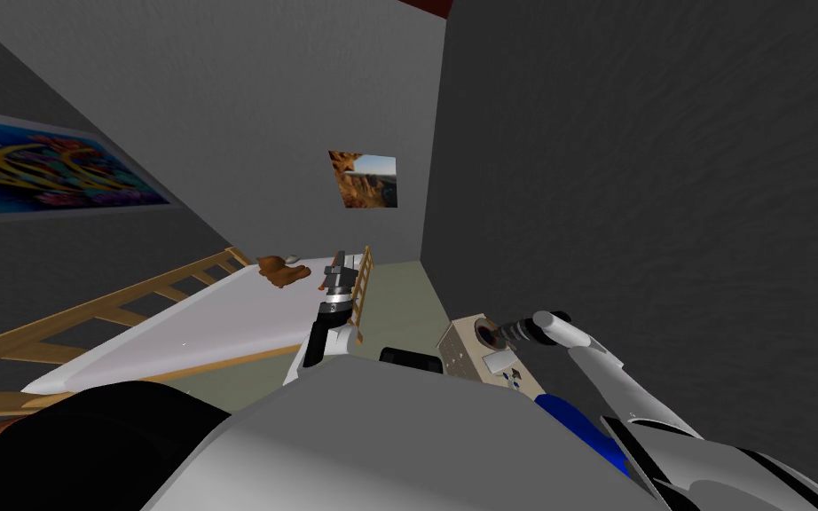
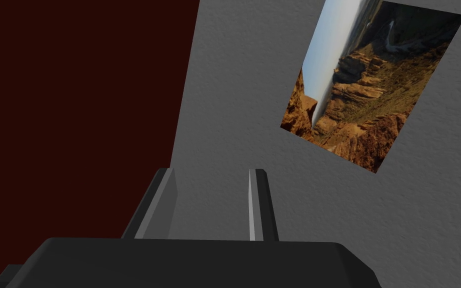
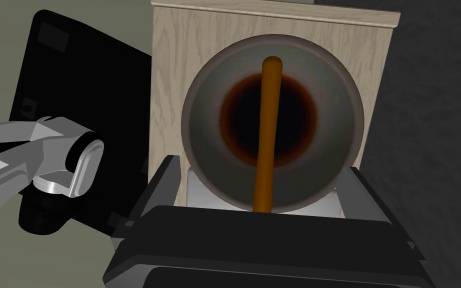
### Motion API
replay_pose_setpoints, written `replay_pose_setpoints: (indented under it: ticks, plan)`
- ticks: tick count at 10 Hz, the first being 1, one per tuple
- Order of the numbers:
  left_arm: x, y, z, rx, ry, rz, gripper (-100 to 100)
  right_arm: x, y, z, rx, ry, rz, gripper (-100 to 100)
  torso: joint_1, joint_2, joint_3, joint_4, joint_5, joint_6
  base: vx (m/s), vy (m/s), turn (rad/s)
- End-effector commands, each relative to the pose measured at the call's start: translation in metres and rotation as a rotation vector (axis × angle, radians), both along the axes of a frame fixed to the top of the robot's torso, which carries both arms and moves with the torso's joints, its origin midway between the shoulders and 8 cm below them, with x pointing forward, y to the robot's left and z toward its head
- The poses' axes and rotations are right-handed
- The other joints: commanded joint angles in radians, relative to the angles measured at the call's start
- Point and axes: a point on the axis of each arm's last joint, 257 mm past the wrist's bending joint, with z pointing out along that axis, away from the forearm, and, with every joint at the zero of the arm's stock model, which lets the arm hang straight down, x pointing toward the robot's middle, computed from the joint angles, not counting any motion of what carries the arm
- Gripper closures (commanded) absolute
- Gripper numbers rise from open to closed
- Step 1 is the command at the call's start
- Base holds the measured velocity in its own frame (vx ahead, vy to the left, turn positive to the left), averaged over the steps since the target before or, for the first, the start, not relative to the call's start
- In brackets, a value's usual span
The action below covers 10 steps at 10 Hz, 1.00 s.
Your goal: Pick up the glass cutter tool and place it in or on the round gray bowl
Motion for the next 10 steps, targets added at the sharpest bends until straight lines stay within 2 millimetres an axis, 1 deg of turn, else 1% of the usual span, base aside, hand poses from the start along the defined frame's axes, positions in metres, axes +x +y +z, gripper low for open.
replay_pose_setpoints:
  ticks: [1,3,4,5,6,8,9,10]
  plan:
    - [0.000,0.000,0.000,0.000,0.000,0.000,0,0.000,0.000,0.000,0.000,0.000,0.000,-100,0.000,0.000,0.000,0.000,0.000,0.000,0.000,0.000,0.000]
    - [0.000,0.000,0.000,0.000,0.000,0.000,0,0.000,0.000,0.000,0.000,0.000,0.000,-100,0.000,0.000,0.000,0.000,0.000,0.000,0.000,0.000,0.000]
    - [0.000,0.000,0.000,0.000,0.000,0.000,0,0.000,0.000,0.000,0.000,0.000,0.000,0,0.000,0.001,0.000,0.000,0.000,0.000,0.000,0.000,0.000]
    - [0.000,0.000,0.000,0.000,0.000,0.000,0,0.005,-0.007,0.018,-0.001,-0.003,0.000,-100,0.000,0.001,0.000,0.000,0.000,0.000,-0.008,0.030,-0.010]
    - [0.000,0.000,0.000,0.000,0.000,0.000,0,0.007,-0.009,0.024,-0.002,-0.004,0.001,-100,0.002,0.001,0.001,0.000,0.001,0.000,-0.022,0.038,-0.010]
    - [0.000,0.000,0.000,0.000,0.000,0.000,0,0.012,-0.016,0.048,-0.005,-0.005,0.004,-100,0.003,0.002,0.001,0.001,0.001,0.000,-0.027,0.043,-0.011]
    - [0.000,0.000,0.000,0.000,0.000,0.000,0,0.013,-0.017,0.054,-0.006,-0.006,0.004,-100,0.004,0.003,0.002,0.001,0.001,0.000,-0.022,0.042,-0.007]
    - [0.000,0.000,0.000,0.000,0.000,0.000,0,0.012,-0.016,0.049,-0.006,-0.007,0.004,-100,0.004,0.002,0.001,0.001,0.001,0.000,-0.008,0.018,-0.003]
